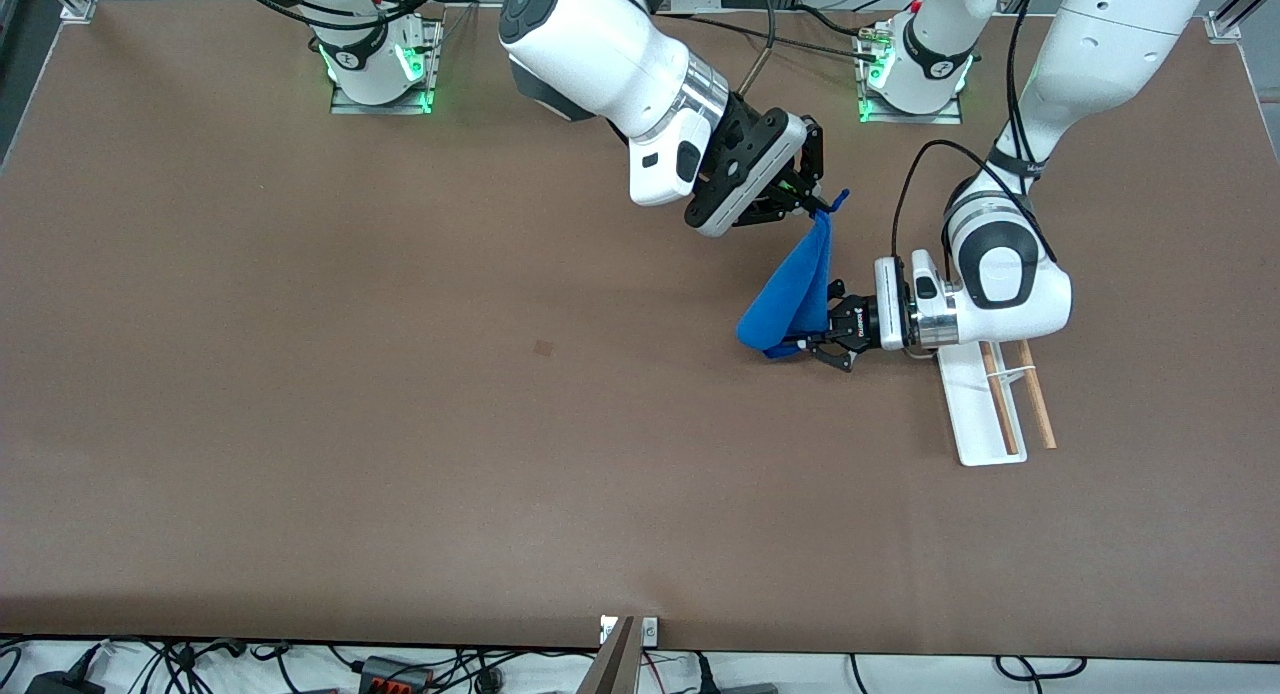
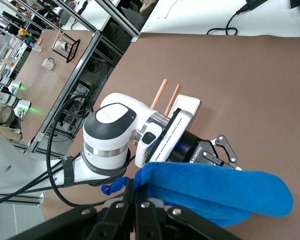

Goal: Pass towel and hang on rack
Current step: 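Hold the towel out while the left gripper reaches and grasps it, then release the towel from the right gripper while the left gripper carries it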

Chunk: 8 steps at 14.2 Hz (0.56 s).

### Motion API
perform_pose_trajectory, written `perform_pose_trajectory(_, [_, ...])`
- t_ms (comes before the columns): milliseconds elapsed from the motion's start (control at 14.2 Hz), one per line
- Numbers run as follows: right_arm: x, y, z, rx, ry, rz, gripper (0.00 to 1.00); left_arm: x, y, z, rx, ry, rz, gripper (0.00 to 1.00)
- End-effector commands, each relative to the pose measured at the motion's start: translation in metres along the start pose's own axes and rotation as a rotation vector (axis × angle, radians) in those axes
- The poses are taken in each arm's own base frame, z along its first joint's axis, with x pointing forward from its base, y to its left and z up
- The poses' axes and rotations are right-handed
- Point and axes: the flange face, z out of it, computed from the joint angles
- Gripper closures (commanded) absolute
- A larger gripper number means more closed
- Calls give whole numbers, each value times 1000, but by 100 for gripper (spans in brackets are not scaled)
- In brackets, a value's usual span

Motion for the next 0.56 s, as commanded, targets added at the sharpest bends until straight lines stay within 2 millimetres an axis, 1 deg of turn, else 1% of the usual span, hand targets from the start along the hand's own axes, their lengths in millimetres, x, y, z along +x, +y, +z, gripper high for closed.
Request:
perform_pose_trajectory(0, [-1,-4,-1,-7,16,-1,100,9,-8,-9,64,-17,32,99])
perform_pose_trajectory(71, [-1,-3,-1,-8,17,2,100,8,-10,-11,78,-34,31,100])
perform_pose_trajectory(212, [0,-1,-1,-15,18,-8,100,18,-13,-20,98,-52,49,99])
perform_pose_trajectory(282, [1,2,-3,-16,12,6,40,20,-15,-28,107,-59,38,99])
perform_pose_trajectory(353, [0,8,-2,-33,7,1,0,20,-16,-34,107,-74,37,99])
perform_pose_trajectory(424, [-1,20,2,-52,-2,7,0,21,-18,-39,103,-110,52,99])
perform_pose_trajectory(494, [-3,31,0,-88,-20,7,0,23,-20,-46,102,-150,49,99])
